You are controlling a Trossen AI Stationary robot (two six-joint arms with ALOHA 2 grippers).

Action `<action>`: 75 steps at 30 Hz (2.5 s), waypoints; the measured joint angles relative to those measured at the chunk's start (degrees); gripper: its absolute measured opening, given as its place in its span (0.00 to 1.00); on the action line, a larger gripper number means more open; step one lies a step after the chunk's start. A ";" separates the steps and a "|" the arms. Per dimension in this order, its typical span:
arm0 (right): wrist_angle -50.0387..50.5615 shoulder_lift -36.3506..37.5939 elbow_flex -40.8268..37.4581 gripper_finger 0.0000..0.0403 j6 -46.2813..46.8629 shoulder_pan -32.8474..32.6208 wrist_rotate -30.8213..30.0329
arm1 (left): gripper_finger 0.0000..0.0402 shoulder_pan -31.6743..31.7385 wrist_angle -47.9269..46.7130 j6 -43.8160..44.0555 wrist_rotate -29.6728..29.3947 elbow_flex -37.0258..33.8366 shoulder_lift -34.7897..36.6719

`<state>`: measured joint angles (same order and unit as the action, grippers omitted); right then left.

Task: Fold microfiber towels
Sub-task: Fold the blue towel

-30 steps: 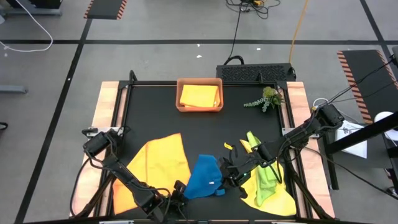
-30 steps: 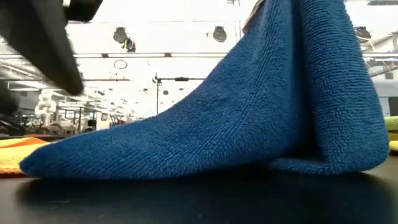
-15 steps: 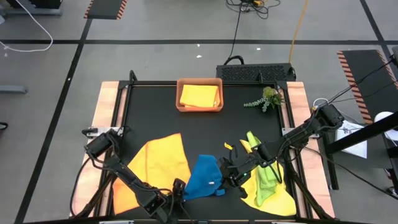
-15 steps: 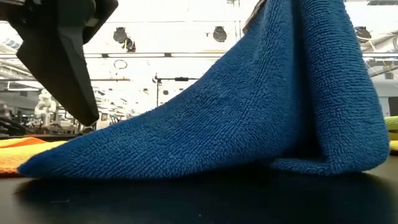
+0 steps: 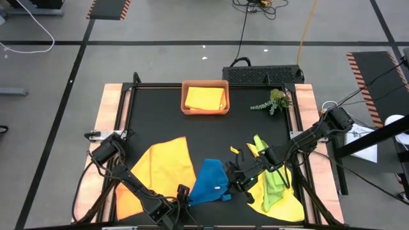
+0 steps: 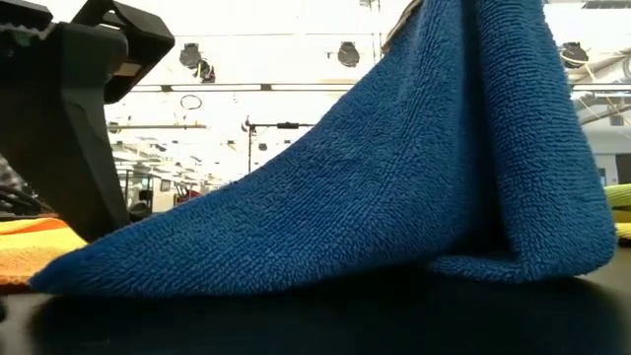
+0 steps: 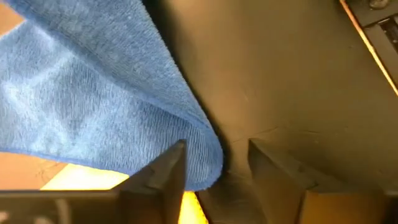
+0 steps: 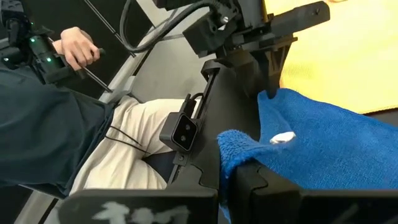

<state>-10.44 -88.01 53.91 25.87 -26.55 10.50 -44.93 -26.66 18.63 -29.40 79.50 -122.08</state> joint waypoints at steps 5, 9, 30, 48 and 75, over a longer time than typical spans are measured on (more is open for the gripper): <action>0.01 0.00 0.00 0.00 0.00 0.00 0.00 | 0.21 0.00 0.13 -0.52 -0.96 -0.07 0.04; 0.02 0.00 0.00 0.00 0.14 -0.01 0.01 | 0.04 0.17 -0.36 -0.09 -1.93 -0.17 -0.06; 15.17 15.14 0.01 0.00 3.29 -8.86 -12.42 | 0.00 -4.78 -24.42 6.67 -22.39 22.42 14.86; 20.25 18.15 0.02 0.00 6.86 -10.35 -20.78 | 0.00 -5.85 -28.08 8.79 -25.64 29.73 15.98; 6.88 19.12 0.09 0.00 2.11 -6.24 -23.68 | 0.00 5.12 -56.77 33.03 -12.32 31.50 16.00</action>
<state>-3.56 -68.88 54.00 27.97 -32.78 -13.18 -39.81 -83.42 51.66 -41.73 111.00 -106.08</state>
